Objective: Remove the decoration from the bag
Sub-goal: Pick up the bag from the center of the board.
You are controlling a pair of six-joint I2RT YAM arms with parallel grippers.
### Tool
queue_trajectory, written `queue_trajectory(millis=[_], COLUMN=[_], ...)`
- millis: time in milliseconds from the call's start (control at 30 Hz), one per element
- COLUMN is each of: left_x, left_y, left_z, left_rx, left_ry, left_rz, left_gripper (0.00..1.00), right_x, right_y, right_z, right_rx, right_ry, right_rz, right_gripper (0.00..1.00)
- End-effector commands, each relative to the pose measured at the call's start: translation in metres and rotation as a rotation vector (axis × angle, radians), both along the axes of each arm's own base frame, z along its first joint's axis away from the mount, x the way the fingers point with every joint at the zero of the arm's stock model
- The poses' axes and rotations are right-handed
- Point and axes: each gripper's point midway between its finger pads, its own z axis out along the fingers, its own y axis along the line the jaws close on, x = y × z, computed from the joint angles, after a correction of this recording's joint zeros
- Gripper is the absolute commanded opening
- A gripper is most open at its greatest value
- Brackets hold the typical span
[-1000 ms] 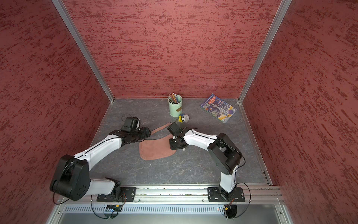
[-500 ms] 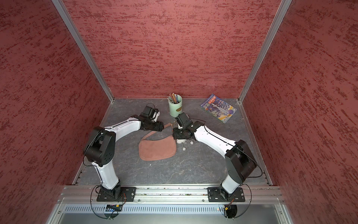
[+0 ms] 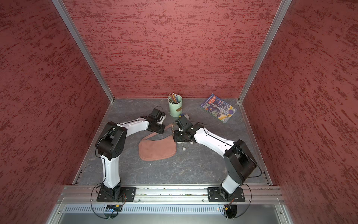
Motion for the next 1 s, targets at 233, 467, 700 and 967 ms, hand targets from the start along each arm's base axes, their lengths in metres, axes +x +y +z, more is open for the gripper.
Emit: queue_trajectory(millis=[233,467,700,967], left_x=[0.005,-0.012,-0.025,-0.040], left_y=[-0.012,-0.019,-0.027,-0.038], left_z=[0.089,0.136,0.175,0.199], left_rx=[-0.019,-0.062,-0.074,-0.054], left_ry=[-0.261,-0.331,-0.418,-0.465], left_rz=[-0.078,-0.130,-0.196,-0.262], left_gripper=[0.04,0.05,0.05,0.06], right_x=[0.021,0.039,0.049,0.068], right_y=[0.002,0.005,0.014,0.031], right_z=[0.026,0.051,0.069,0.064], right_rx=[0.027,0.062,0.062,0.017], right_ry=[-0.094,-0.197,-0.438,-0.492], right_rz=[-0.002,0.070,0.226,0.333], right_gripper=[0.50,0.53,0.72,0.73])
